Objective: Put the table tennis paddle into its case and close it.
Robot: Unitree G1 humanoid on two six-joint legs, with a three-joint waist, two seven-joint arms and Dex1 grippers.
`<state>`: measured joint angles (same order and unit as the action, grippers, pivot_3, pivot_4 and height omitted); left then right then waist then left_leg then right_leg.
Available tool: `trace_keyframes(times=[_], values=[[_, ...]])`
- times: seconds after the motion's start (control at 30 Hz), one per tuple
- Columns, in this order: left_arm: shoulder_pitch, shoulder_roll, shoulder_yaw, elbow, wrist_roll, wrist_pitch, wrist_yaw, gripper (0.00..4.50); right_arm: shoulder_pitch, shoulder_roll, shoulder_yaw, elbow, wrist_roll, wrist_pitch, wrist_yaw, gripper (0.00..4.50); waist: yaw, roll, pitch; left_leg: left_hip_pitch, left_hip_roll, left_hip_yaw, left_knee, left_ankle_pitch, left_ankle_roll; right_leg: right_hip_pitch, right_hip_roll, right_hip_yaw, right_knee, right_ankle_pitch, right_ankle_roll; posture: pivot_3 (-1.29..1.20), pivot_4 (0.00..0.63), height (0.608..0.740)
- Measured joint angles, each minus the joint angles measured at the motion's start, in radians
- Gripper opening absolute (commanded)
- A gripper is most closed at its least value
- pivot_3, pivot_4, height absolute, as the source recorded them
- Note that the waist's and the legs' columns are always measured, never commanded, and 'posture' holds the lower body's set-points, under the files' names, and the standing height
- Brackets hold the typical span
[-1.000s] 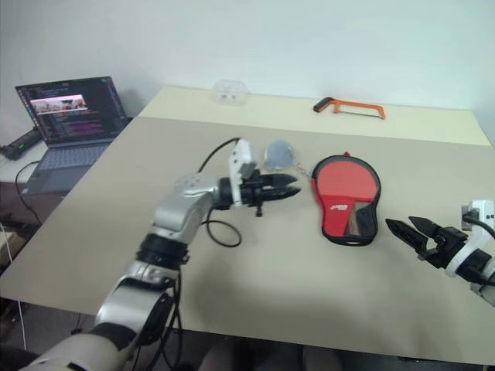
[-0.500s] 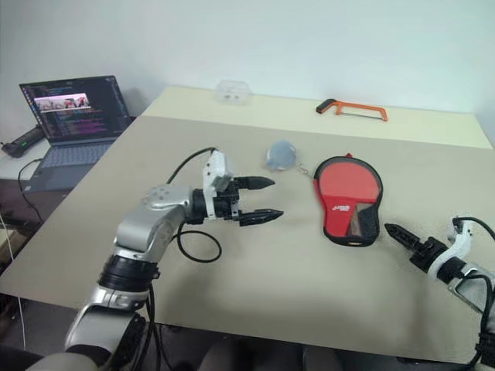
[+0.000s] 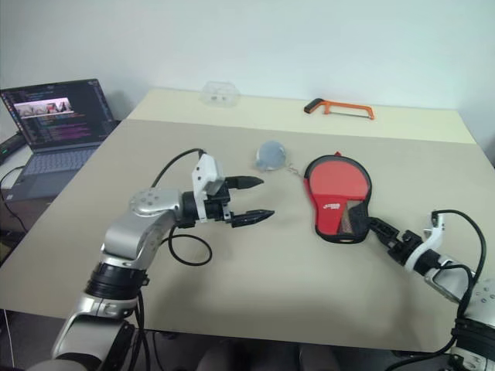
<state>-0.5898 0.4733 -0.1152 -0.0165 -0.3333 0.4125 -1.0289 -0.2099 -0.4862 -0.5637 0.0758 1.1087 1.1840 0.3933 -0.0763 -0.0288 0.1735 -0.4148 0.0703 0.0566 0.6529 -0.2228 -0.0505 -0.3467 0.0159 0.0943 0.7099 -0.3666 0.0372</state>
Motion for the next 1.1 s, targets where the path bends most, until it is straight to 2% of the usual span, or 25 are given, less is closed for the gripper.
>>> trace_keyframes(times=[0.4, 1.03, 1.1], values=[[0.010, 0.008, -0.006, -0.015, 0.001, 0.002, 0.016, 4.45, -0.019, 0.055, 0.039, -0.023, -0.010, -0.014, -0.012, 4.50, -0.005, 0.000, 0.000, -0.001, 0.000, 0.001, -0.009, 0.000, -0.001, 0.000, 0.000, 0.001, -0.011, 0.001, 0.000, 0.00, 0.150, 0.740], [0.012, 0.007, -0.027, -0.038, 0.005, 0.006, 0.035, 4.45, -0.166, 0.084, 0.133, 0.180, -0.148, -0.112, 0.090, 4.50, -0.027, -0.008, -0.004, 0.015, 0.010, 0.006, -0.008, 0.000, 0.000, 0.011, 0.007, 0.006, -0.016, 0.009, 0.003, 0.00, 0.150, 0.740], [0.016, 0.008, -0.028, -0.046, 0.005, 0.011, 0.036, 4.50, -0.178, 0.083, 0.142, 0.199, -0.161, -0.119, 0.104, 4.10, -0.031, -0.009, -0.005, 0.015, 0.010, 0.006, -0.008, 0.000, 0.000, 0.011, 0.007, 0.006, -0.016, 0.009, 0.003, 0.00, 0.150, 0.740]])
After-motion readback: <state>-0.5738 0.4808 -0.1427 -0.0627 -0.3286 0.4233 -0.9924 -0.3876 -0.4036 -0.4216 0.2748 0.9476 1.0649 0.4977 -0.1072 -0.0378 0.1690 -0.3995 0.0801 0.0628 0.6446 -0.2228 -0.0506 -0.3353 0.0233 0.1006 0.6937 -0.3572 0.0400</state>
